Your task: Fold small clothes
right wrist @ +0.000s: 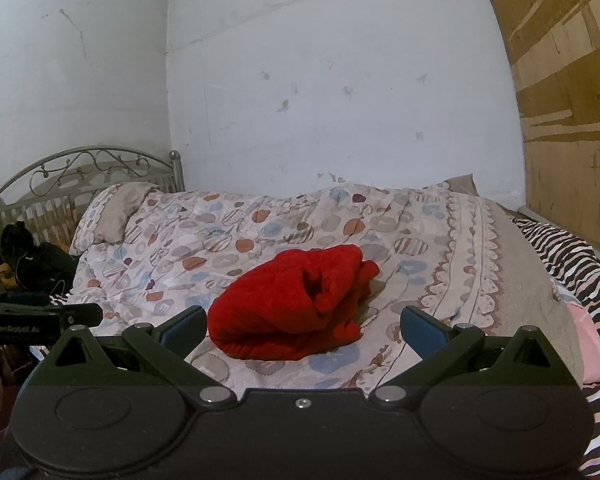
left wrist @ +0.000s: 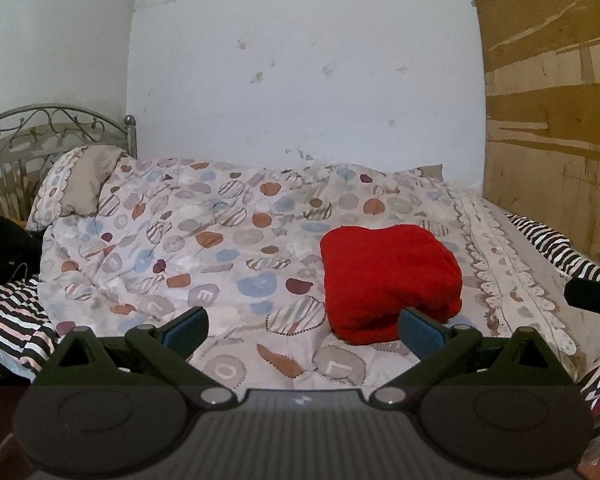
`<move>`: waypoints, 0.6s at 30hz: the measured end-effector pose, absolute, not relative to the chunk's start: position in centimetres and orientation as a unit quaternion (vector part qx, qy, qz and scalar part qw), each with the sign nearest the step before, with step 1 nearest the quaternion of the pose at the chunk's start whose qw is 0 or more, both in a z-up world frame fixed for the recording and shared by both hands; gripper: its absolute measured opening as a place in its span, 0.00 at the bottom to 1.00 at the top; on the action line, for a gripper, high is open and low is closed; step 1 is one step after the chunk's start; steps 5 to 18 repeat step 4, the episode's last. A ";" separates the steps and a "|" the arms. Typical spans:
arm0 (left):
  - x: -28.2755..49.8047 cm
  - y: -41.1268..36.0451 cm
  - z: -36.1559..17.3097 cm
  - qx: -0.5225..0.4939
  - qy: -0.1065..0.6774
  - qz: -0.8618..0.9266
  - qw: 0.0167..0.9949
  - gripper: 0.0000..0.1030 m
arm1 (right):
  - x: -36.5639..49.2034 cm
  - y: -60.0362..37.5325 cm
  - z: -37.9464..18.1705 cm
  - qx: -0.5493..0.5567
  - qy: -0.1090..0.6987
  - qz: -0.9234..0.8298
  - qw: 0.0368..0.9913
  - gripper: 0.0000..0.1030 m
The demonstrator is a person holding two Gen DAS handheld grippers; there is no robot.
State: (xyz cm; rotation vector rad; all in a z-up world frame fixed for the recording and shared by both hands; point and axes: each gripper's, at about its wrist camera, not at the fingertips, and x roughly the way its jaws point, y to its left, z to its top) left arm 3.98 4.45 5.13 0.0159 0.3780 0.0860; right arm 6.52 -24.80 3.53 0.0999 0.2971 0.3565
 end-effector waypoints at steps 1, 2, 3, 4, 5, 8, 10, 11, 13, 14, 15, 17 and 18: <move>3.9 4.6 5.2 0.004 0.186 0.040 0.982 1.00 | 6.5 -24.7 3.5 0.050 0.147 0.176 0.972 1.00; 3.9 4.6 5.2 0.002 0.185 0.040 0.982 1.00 | 6.5 -24.7 3.5 0.050 0.147 0.176 0.972 1.00; 3.9 4.7 5.3 0.000 0.184 0.041 0.982 1.00 | 6.6 -24.8 3.5 0.049 0.148 0.176 0.972 1.00; 3.9 4.7 5.3 -0.001 0.183 0.041 0.982 1.00 | 6.5 -24.7 3.5 0.049 0.148 0.176 0.972 1.00; 3.9 4.7 5.3 -0.001 0.183 0.041 0.982 1.00 | 6.5 -24.7 3.5 0.049 0.148 0.176 0.972 1.00; 3.9 4.7 5.3 -0.001 0.183 0.041 0.982 1.00 | 6.5 -24.7 3.5 0.049 0.148 0.176 0.972 1.00; 3.9 4.7 5.3 -0.001 0.183 0.041 0.982 1.00 | 6.5 -24.7 3.5 0.049 0.148 0.176 0.972 1.00; 3.9 4.7 5.3 -0.001 0.183 0.041 0.982 1.00 | 6.5 -24.7 3.5 0.049 0.148 0.176 0.972 1.00; 3.9 4.7 5.3 -0.001 0.183 0.041 0.982 1.00 | 6.5 -24.7 3.5 0.049 0.148 0.176 0.972 1.00; 3.9 4.7 5.3 -0.001 0.183 0.041 0.982 1.00 | 6.5 -24.7 3.5 0.049 0.148 0.176 0.972 1.00; 3.9 4.7 5.3 -0.001 0.183 0.041 0.982 1.00 | 6.5 -24.7 3.5 0.049 0.148 0.176 0.972 1.00; 3.9 4.7 5.3 -0.001 0.183 0.041 0.982 1.00 | 6.5 -24.7 3.5 0.049 0.148 0.176 0.972 1.00; 3.9 4.7 5.3 -0.001 0.183 0.041 0.982 1.00 | 6.5 -24.7 3.5 0.049 0.148 0.176 0.972 1.00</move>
